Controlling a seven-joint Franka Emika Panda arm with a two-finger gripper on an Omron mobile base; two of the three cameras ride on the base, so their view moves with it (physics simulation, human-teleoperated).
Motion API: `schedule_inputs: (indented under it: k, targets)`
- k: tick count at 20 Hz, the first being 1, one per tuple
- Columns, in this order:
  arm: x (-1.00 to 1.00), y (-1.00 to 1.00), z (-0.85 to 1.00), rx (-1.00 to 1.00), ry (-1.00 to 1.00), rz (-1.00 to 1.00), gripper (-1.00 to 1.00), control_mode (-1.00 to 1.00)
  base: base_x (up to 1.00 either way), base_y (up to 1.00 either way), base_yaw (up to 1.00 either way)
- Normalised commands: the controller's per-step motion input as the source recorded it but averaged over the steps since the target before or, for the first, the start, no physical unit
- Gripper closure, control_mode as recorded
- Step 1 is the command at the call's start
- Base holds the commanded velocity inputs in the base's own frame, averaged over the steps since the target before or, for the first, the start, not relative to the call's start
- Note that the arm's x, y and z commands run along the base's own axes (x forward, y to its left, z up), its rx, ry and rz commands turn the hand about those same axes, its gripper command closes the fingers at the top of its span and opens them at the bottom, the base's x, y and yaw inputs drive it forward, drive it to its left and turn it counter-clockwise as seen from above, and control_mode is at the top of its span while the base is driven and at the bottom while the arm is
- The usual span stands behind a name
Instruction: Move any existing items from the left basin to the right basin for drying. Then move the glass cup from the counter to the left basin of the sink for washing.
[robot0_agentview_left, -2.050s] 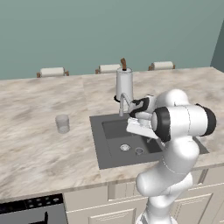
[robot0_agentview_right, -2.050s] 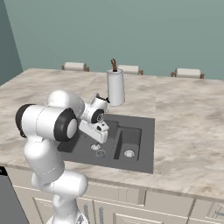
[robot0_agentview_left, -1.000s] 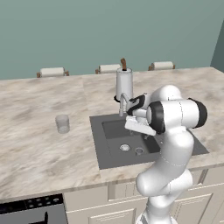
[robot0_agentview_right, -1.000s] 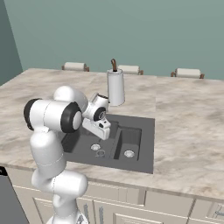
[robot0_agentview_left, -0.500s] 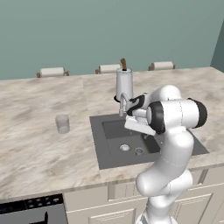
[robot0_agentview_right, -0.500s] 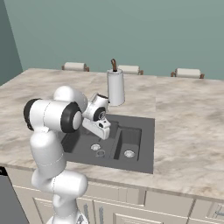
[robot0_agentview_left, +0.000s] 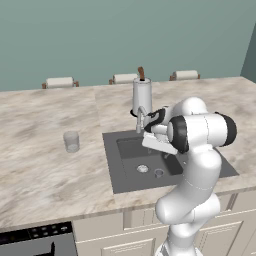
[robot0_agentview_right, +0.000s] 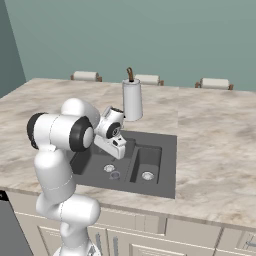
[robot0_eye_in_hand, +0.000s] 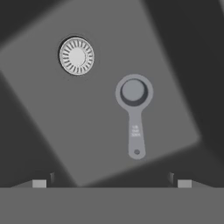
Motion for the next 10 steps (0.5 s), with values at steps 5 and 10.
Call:
schedule_inputs:
  k: [5, 10]
  targets:
    - [0.0, 0.0, -0.08, 0.0, 0.0, 0.0, -1.0, -1.0, 0.0, 0.0, 0.0]
    - [0.0, 0.0, -0.09, 0.0, 0.01, 0.0, -1.0, -1.0, 0.0, 0.0, 0.0]
